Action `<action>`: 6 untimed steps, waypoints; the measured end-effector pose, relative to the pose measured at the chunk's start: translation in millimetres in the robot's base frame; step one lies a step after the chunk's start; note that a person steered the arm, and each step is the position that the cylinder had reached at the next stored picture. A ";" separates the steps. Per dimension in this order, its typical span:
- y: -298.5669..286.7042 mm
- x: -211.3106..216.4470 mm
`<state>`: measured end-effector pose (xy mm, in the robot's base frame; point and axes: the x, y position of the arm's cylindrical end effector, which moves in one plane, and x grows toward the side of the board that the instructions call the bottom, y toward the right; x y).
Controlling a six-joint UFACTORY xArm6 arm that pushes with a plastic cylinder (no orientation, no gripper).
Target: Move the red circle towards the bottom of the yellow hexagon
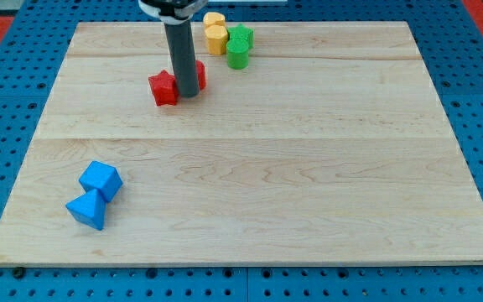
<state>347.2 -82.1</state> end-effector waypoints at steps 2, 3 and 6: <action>-20.4 -54.9; -57.8 -59.8; -15.9 -72.2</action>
